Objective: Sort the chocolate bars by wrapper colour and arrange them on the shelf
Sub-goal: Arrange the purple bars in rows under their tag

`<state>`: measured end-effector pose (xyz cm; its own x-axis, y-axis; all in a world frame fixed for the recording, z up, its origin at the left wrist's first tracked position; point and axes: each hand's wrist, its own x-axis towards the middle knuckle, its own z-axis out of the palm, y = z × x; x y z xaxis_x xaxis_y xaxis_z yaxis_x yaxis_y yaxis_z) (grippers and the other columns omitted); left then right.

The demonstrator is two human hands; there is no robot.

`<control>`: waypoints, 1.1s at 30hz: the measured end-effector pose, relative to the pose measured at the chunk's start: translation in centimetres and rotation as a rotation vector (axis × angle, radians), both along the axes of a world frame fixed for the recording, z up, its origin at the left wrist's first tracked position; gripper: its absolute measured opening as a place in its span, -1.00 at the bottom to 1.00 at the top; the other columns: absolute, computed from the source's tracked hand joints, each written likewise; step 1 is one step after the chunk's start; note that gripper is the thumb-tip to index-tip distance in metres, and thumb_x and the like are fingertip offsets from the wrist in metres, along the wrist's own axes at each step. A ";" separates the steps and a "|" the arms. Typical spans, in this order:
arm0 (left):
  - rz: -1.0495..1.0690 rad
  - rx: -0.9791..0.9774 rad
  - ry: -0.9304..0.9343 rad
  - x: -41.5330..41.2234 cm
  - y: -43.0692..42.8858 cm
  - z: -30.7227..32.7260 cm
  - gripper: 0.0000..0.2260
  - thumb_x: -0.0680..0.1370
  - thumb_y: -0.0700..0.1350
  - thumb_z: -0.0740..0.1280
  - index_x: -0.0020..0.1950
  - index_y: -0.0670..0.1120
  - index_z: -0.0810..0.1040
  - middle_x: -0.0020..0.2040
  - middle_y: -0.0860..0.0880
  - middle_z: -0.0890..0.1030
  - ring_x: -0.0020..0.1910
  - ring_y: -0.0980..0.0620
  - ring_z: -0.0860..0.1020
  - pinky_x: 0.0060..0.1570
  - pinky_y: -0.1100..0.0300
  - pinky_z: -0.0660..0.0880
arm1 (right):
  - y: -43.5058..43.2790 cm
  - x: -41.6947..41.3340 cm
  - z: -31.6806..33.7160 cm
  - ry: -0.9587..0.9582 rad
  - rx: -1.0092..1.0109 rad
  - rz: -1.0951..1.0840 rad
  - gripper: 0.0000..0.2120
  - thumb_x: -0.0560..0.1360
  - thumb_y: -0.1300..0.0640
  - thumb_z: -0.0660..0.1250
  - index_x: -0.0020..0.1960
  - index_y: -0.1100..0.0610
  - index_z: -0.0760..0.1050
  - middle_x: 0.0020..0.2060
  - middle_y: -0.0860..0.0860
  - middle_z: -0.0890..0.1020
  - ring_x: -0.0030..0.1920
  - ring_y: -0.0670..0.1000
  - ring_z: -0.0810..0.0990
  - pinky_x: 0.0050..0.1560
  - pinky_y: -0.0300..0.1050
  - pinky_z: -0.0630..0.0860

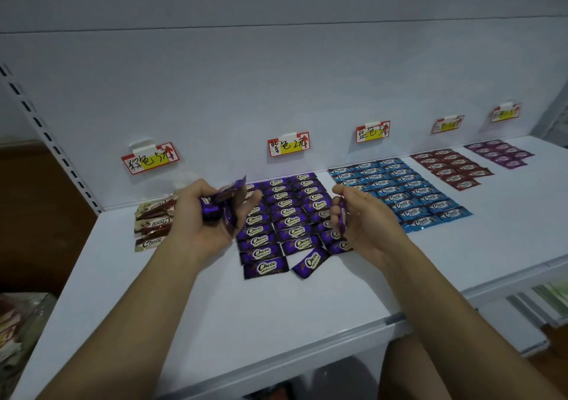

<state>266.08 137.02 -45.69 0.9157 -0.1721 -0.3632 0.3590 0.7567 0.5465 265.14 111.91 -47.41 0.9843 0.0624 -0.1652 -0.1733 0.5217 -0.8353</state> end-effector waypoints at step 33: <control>-0.578 1.836 -1.009 -2.0 -0.1 -1.2 -0.77 0.33 0.08 0.58 -0.27 0.00 0.60 -0.34 0.15 0.59 -0.28 0.15 0.55 -0.36 0.24 0.44 | -1.0 -0.6 -0.5 -0.799 -1.401 0.293 -0.94 0.51 0.11 0.48 -0.03 0.06 0.70 -0.15 -0.15 0.66 -0.13 -0.20 0.59 -0.17 -0.41 0.42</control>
